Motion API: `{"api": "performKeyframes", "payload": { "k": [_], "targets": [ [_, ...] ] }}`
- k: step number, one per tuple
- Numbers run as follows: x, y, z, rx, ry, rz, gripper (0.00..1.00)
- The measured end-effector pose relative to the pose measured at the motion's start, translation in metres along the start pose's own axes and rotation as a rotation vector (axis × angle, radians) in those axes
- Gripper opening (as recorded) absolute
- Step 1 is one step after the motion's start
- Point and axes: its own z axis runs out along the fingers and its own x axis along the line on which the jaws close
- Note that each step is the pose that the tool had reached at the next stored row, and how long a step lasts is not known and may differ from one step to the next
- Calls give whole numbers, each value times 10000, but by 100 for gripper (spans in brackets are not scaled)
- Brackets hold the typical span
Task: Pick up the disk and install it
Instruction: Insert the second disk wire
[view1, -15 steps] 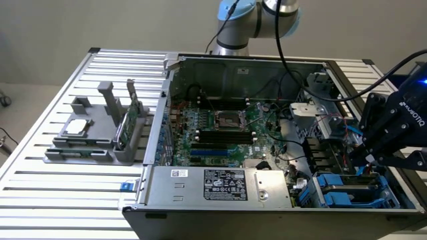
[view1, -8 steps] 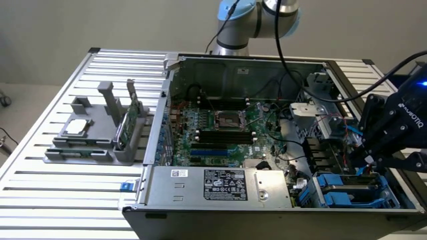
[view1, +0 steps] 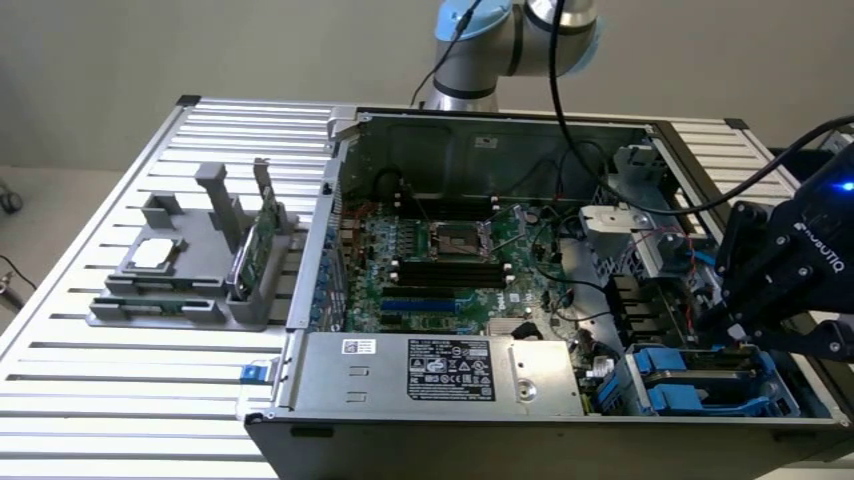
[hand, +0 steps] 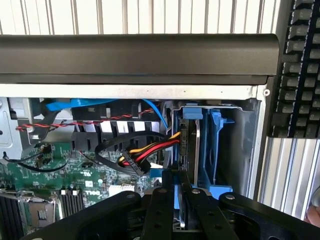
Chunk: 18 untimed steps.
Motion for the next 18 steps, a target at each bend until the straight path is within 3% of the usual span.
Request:
{"api": "performKeyframes", "payload": {
  "k": [18],
  "targets": [
    [-46, 28, 55, -2, -7, -78, 16]
  ]
}}
